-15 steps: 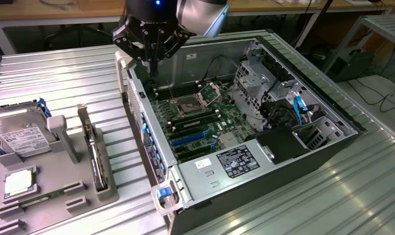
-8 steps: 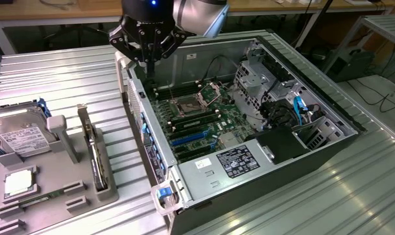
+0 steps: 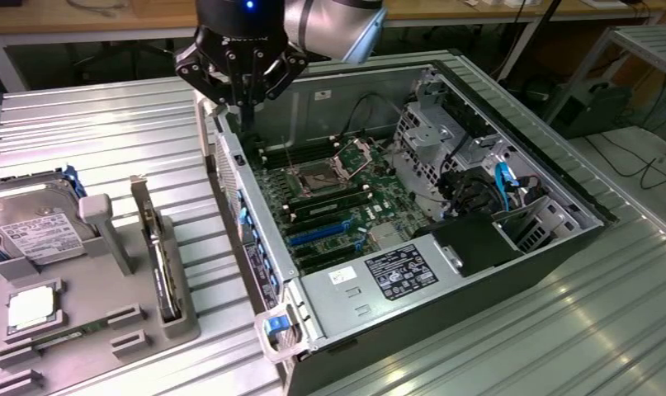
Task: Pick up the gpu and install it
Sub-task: 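Reach for the gpu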
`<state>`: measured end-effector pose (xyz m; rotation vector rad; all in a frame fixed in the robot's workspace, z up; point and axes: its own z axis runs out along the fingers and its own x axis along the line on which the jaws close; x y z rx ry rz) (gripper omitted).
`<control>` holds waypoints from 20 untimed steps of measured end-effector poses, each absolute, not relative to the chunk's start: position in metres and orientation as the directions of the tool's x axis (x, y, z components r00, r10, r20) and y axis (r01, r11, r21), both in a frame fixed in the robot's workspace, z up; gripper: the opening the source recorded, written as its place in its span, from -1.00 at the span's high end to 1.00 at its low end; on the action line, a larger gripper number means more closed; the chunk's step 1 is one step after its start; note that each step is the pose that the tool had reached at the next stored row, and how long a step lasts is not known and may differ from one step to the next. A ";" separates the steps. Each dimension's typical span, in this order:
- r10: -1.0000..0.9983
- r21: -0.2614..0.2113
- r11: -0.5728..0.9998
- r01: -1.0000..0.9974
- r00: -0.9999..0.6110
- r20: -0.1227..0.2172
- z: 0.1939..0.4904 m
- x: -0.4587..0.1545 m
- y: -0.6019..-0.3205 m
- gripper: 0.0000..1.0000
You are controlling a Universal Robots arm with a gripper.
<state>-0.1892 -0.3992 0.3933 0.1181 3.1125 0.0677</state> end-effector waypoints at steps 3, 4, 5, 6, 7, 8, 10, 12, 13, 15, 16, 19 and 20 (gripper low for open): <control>0.076 0.044 0.996 0.075 -0.997 -0.024 0.393 -0.192 -0.399 0.79; 0.076 0.044 0.996 0.075 -0.997 -0.024 0.393 -0.193 -0.399 0.79; 0.076 0.044 0.996 0.075 -0.997 -0.024 0.393 -0.193 -0.399 0.79; 0.076 0.044 0.996 0.075 -0.997 -0.024 0.393 -0.194 -0.399 0.79; 0.076 0.044 0.996 0.075 -0.997 -0.024 0.393 -0.195 -0.399 0.79; 0.076 0.044 0.996 0.075 -0.997 -0.024 0.393 -0.196 -0.399 0.79; 0.076 0.044 0.996 0.075 -0.997 -0.024 0.393 -0.198 -0.399 0.79; 0.076 0.044 0.996 0.075 -0.997 -0.024 0.393 -0.200 -0.399 0.79; 0.076 0.044 0.996 0.075 -0.997 -0.024 0.393 -0.201 -0.399 0.79; 0.076 0.044 0.996 0.075 -0.997 -0.024 0.393 -0.203 -0.399 0.79; 0.076 0.044 0.996 0.075 -0.997 -0.024 0.393 -0.205 -0.399 0.79; 0.076 0.044 0.996 0.075 -0.997 -0.024 0.393 -0.210 -0.400 0.79; 0.076 0.044 0.996 0.075 -0.997 -0.024 0.393 -0.211 -0.400 0.79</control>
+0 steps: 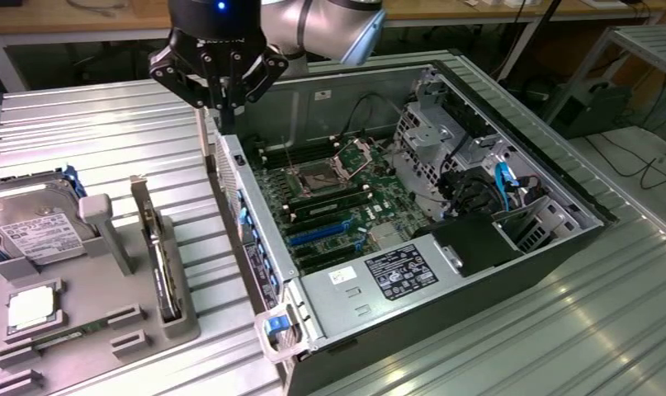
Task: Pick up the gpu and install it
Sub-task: 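Reach for the gpu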
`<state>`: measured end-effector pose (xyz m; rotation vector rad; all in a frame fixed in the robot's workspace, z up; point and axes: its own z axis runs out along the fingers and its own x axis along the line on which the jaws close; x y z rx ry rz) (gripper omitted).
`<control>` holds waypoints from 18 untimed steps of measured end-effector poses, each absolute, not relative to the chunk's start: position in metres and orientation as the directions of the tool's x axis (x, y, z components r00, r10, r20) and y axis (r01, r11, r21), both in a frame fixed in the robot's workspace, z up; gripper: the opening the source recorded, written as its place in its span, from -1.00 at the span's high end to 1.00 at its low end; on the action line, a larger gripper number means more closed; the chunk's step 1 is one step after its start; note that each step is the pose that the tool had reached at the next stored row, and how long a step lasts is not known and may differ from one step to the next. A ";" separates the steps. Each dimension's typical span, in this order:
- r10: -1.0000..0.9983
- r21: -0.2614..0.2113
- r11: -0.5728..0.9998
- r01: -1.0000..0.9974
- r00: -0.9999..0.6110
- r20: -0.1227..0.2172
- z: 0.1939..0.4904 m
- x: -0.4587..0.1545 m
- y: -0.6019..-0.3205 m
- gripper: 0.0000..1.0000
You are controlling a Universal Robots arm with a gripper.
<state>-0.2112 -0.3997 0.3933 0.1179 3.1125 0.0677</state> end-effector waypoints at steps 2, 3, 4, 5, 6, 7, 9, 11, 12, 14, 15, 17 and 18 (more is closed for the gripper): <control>0.076 0.044 0.996 0.075 -0.997 -0.024 0.393 -0.214 -0.400 0.79; 0.076 0.044 0.996 0.075 -0.997 -0.024 0.393 -0.216 -0.400 0.79; 0.076 0.044 0.996 0.075 -0.997 -0.024 0.393 -0.217 -0.400 0.79; 0.076 0.044 0.996 0.075 -0.997 -0.025 0.393 -0.218 -0.400 0.79; 0.076 0.044 0.996 0.075 -0.997 -0.024 0.393 -0.220 -0.400 0.79; 0.076 0.044 0.996 0.075 -0.997 -0.024 0.393 -0.221 -0.400 0.79; 0.076 0.044 0.996 0.075 -0.997 -0.024 0.393 -0.224 -0.400 0.79; 0.076 0.044 0.996 0.075 -0.997 -0.024 0.393 -0.227 -0.401 0.79; 0.076 0.044 0.996 0.075 -0.997 -0.024 0.393 -0.239 -0.402 0.79; 0.076 0.044 0.996 0.075 -0.997 -0.024 0.393 -0.253 -0.403 0.79; 0.076 0.044 0.996 0.075 -0.997 -0.024 0.393 -0.262 -0.403 0.79; 0.076 0.044 0.996 0.075 -0.997 -0.024 0.393 -0.274 -0.404 0.79; 0.076 0.044 0.996 0.075 -0.997 -0.024 0.393 -0.275 -0.405 0.79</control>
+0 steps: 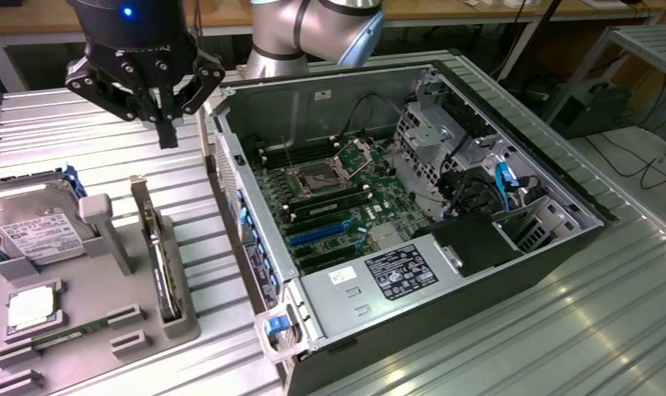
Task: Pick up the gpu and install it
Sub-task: 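Reach for the gpu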
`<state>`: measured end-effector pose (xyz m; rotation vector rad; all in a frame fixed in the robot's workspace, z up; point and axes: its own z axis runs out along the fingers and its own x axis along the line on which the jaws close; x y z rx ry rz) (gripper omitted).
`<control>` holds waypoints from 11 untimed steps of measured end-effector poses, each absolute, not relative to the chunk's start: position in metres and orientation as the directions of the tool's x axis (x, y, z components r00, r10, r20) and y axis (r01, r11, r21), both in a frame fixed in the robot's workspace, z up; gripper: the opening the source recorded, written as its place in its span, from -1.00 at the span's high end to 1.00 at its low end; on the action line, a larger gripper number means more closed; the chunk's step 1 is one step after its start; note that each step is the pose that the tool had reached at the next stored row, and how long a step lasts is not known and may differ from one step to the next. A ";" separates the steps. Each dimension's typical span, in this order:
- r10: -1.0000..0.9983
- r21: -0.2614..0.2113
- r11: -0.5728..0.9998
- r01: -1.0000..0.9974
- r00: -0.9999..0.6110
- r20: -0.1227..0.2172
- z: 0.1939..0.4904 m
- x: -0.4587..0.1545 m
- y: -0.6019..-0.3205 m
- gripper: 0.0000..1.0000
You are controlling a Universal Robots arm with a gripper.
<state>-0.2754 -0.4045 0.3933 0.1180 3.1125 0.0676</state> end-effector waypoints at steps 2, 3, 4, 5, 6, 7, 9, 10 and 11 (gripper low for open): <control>0.076 0.044 0.996 0.075 -0.997 -0.024 0.393 -0.278 -0.405 0.79; 0.076 0.044 0.996 0.075 -0.997 -0.024 0.393 -0.279 -0.405 0.79; 0.076 0.044 0.996 0.075 -0.997 -0.024 0.393 -0.280 -0.405 0.79; 0.076 0.044 0.996 0.075 -0.997 -0.024 0.393 -0.282 -0.405 0.79; 0.076 0.044 0.996 0.075 -0.997 -0.024 0.393 -0.284 -0.405 0.79; 0.076 0.044 0.996 0.075 -0.997 -0.025 0.393 -0.285 -0.406 0.79; 0.076 0.044 0.996 0.075 -0.997 -0.025 0.393 -0.288 -0.406 0.79; 0.076 0.044 0.996 0.075 -0.997 -0.024 0.393 -0.290 -0.406 0.79; 0.076 0.044 0.996 0.075 -0.997 -0.024 0.393 -0.293 -0.407 0.79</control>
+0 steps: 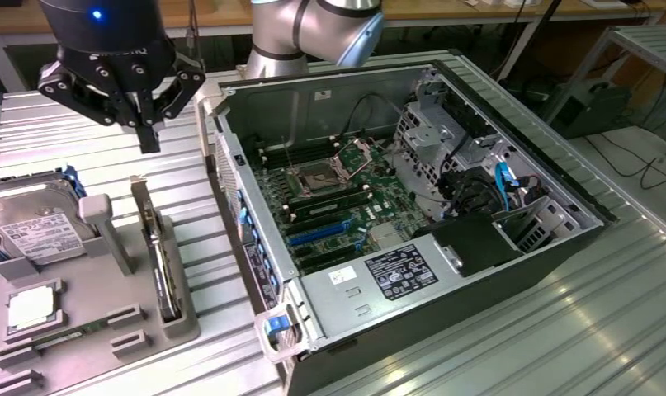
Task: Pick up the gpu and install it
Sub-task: 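Reach for the gpu, then pick up the gpu and move the gpu toward the slot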
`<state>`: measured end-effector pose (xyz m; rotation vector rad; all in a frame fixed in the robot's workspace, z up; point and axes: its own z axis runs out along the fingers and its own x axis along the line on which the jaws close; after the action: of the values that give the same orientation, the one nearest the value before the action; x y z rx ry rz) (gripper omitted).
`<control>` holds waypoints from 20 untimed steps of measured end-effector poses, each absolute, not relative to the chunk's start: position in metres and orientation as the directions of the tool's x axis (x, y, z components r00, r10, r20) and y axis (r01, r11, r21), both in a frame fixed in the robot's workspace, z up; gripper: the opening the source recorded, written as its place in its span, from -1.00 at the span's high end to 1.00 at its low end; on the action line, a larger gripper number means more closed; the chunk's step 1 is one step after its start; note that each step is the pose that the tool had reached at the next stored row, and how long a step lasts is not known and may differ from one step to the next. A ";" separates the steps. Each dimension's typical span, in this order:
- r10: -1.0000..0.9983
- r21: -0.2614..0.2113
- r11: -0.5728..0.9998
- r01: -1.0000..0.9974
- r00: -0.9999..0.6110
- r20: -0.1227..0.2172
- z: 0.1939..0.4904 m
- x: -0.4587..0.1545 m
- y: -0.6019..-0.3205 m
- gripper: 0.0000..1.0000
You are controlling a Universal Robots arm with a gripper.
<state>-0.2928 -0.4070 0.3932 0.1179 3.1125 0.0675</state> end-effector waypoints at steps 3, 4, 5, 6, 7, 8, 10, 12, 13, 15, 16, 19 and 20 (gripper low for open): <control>0.076 0.044 0.996 0.075 -0.997 -0.024 0.393 -0.298 -0.408 0.79; 0.076 0.044 0.996 0.075 -0.997 -0.024 0.393 -0.300 -0.408 0.79; 0.076 0.044 0.996 0.075 -0.997 -0.024 0.393 -0.301 -0.409 0.79; 0.076 0.044 0.996 0.075 -0.997 -0.025 0.393 -0.303 -0.409 0.79; 0.076 0.044 0.996 0.075 -0.997 -0.025 0.393 -0.304 -0.409 0.79; 0.076 0.044 0.996 0.075 -0.997 -0.025 0.393 -0.305 -0.410 0.79; 0.076 0.044 0.996 0.075 -0.997 -0.024 0.393 -0.308 -0.410 0.79; 0.076 0.044 0.996 0.075 -0.997 -0.024 0.393 -0.310 -0.411 0.79; 0.076 0.044 0.996 0.075 -0.997 -0.024 0.393 -0.311 -0.411 0.79; 0.076 0.044 0.996 0.075 -0.997 -0.024 0.393 -0.311 -0.411 0.79; 0.076 0.044 0.996 0.075 -0.997 -0.024 0.393 -0.311 -0.411 0.79; 0.076 0.044 0.996 0.075 -0.997 -0.024 0.393 -0.311 -0.411 0.79; 0.076 0.044 0.996 0.075 -0.997 -0.024 0.393 -0.311 -0.411 0.79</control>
<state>-0.3106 -0.4105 0.3929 0.1180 3.1126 0.0676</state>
